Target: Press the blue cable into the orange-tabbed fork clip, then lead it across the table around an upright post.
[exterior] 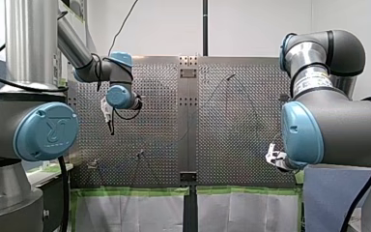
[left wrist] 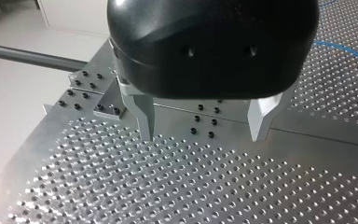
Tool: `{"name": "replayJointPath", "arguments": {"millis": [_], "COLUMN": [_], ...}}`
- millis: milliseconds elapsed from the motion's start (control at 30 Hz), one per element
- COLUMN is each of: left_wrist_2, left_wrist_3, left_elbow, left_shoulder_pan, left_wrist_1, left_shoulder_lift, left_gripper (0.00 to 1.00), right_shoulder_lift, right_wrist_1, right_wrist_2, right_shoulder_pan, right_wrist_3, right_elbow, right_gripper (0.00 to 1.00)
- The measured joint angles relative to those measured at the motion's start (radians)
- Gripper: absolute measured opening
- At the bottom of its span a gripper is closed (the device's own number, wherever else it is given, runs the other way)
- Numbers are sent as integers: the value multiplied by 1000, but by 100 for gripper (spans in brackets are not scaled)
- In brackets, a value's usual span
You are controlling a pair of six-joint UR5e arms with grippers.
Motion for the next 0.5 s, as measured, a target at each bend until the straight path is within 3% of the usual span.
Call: {"name": "replayJointPath", "arguments": {"millis": [500], "left_wrist_2": [-35], "left_wrist_3": [21], "left_elbow": [-22], "left_shoulder_pan": [-35], "left_wrist_1": [153], "left_shoulder_lift": [-15], "left_gripper": [100], "right_shoulder_lift": [-2], "right_wrist_1": [2], "right_wrist_2": [11], "right_shoulder_pan": [0], "right_wrist_3": [-14], "right_elbow": [0], "right_gripper": [0]}}
